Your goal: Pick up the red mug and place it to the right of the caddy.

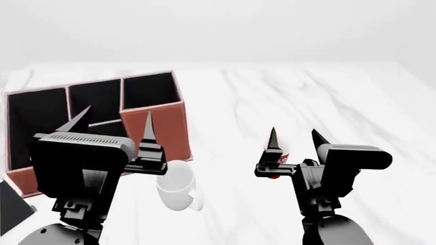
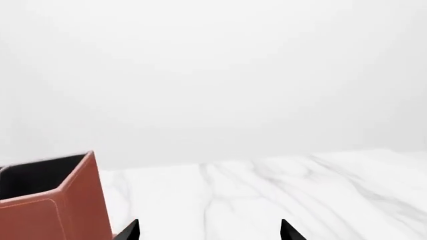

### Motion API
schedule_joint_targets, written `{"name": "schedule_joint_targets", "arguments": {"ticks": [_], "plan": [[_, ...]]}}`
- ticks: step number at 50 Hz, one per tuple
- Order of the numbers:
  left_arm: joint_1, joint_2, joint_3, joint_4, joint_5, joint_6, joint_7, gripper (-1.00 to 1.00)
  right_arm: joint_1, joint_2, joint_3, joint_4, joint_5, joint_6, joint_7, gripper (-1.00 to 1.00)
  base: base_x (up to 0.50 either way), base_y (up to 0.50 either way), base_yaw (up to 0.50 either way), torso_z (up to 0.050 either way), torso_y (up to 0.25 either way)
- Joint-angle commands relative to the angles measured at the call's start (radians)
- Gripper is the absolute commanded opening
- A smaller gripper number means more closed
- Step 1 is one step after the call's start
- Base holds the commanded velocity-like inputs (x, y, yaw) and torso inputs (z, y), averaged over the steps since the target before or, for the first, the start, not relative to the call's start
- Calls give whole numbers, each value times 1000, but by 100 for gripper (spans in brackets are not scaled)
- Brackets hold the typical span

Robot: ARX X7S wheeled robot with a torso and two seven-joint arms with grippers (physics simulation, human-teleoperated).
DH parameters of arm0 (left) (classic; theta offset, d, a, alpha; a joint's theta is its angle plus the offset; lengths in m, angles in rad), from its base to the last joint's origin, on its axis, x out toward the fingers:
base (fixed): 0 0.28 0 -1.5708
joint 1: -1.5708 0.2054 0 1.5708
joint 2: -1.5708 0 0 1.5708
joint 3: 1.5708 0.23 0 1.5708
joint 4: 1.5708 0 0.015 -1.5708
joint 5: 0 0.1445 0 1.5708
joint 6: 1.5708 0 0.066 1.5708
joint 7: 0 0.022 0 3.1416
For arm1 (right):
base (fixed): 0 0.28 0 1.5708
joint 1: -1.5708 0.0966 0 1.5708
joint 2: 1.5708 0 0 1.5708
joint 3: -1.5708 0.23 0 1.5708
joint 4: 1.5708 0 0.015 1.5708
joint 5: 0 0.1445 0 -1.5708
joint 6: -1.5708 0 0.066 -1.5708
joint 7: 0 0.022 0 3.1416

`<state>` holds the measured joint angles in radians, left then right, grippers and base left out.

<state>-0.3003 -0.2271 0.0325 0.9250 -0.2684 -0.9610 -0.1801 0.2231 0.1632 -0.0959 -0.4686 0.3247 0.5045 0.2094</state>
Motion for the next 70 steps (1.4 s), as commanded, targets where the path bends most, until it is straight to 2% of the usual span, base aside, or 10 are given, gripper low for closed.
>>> {"name": "schedule_joint_targets", "arguments": {"ticks": [1,22,32,37,39,41,43,48,58,70], "plan": [[0,-7,-3,2,-7,1,-7,100,-3,8,-8,-3,7,-4,5,100,500,0,0,0,0],[2,-16,-5,0,-20,8,-16,100,2,12,-12,10,20,-2,29,100,498,0,0,0,1],[5,-21,-9,6,-27,8,-22,100,-7,22,-19,1,12,-27,32,100,0,0,0,0,2],[5,-23,-13,9,-31,6,-26,100,8,21,18,-31,32,61,90,100,0,0,0,0,0],[7,-24,-23,18,-38,3,-26,100,-11,53,-2,-77,-33,77,134,100,0,0,0,0,0],[7,-24,-25,17,-41,3,-26,100,-29,83,3,-113,17,121,94,100,0,0,0,0,0],[6,-23,-26,14,-44,4,-26,100,-69,108,-24,-132,-40,78,103,100,0,0,0,0,0],[4,-25,-29,5,-48,7,-27,100,-152,157,33,-226,56,201,88,100,0,0,0,0,0],[0,-28,-31,-17,-54,15,-28,100,-275,212,63,-218,70,233,75,100,0,0,0,0,0],[-3,-31,-32,-29,-62,18,-33,100,-310,222,33,-169,57,212,59,100,0,0,0,0,0]]}}
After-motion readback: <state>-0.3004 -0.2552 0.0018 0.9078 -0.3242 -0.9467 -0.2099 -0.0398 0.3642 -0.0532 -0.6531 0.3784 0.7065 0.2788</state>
